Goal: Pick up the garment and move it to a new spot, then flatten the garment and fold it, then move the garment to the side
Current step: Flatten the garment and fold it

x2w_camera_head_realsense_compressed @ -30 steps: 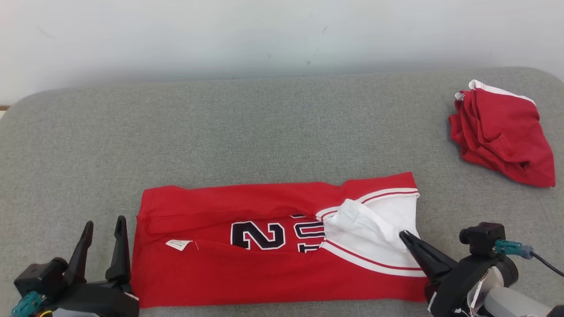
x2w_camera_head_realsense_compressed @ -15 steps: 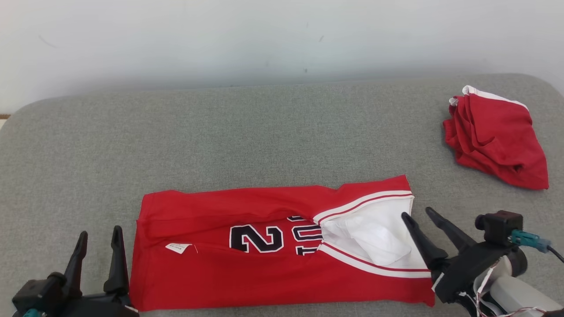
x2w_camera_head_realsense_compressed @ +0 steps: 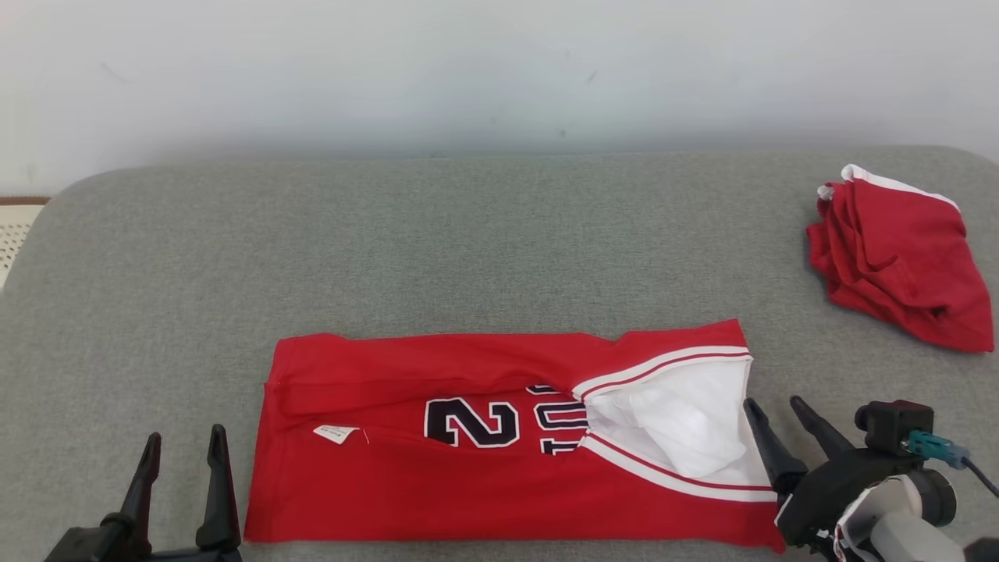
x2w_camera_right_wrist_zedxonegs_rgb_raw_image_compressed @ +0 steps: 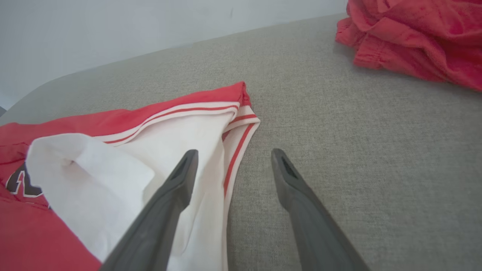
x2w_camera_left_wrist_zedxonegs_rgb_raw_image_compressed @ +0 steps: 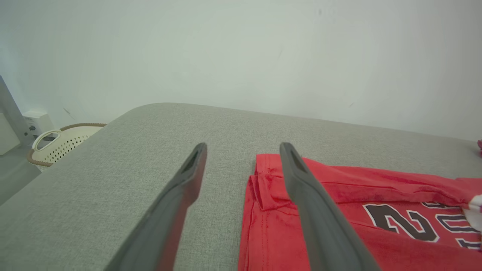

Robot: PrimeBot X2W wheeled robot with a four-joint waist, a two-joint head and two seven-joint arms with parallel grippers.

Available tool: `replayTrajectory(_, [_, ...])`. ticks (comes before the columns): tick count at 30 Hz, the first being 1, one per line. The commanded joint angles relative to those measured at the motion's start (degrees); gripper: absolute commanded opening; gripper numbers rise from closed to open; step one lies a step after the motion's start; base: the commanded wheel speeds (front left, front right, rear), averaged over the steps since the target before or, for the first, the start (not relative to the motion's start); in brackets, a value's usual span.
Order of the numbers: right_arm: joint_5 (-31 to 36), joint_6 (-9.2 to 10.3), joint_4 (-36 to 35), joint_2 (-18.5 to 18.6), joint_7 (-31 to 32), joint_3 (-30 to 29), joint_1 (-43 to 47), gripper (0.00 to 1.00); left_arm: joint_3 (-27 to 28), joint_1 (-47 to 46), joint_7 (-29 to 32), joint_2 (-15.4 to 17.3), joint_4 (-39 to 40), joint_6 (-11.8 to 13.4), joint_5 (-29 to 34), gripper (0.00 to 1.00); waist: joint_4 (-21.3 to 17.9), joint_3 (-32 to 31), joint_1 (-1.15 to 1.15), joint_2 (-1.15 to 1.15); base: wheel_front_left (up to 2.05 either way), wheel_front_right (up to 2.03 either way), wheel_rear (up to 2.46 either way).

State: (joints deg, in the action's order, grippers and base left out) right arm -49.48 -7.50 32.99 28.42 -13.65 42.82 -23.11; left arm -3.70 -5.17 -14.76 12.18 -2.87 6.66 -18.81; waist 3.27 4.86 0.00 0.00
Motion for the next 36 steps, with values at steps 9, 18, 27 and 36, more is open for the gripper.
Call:
replayTrajectory(9, [2.45, 0.02, 6.27, -4.21, 4.39, -1.35, -2.36, 1.00, 0.60, 1.03, -0.48, -1.73, 0.50, -0.39, 1.43, 1.00, 2.20, 0.92, 0.00, 0.00, 0.00, 0.00, 0.00])
replayTrajectory(18, [1.45, 0.00, 7.35, -5.55, 7.96, 0.22, -1.99, 0.00, 1.71, 1.17, -0.48, -2.99, 0.04, -1.24, 2.21, 1.00, 2.75, 0.87, 0.00, 0.00, 0.00, 0.00, 0.00])
replayTrajectory(27, [-0.10, 0.02, 5.84, -2.93, 6.34, -0.55, -1.96, 0.00, 2.73, 1.64, -0.48, -4.06, -0.46, -1.91, 2.75, 1.00, 1.94, 0.27, 0.00, 0.00, 0.00, 0.00, 0.00])
replayTrajectory(36, [-0.62, 0.03, 5.70, 1.88, 4.83, -3.59, -1.74, 0.00, 3.57, 1.97, -0.49, -4.89, -0.84, -2.67, 2.98, 1.00, 0.97, -0.62, 0.00, 0.00, 0.00, 0.00, 0.00])
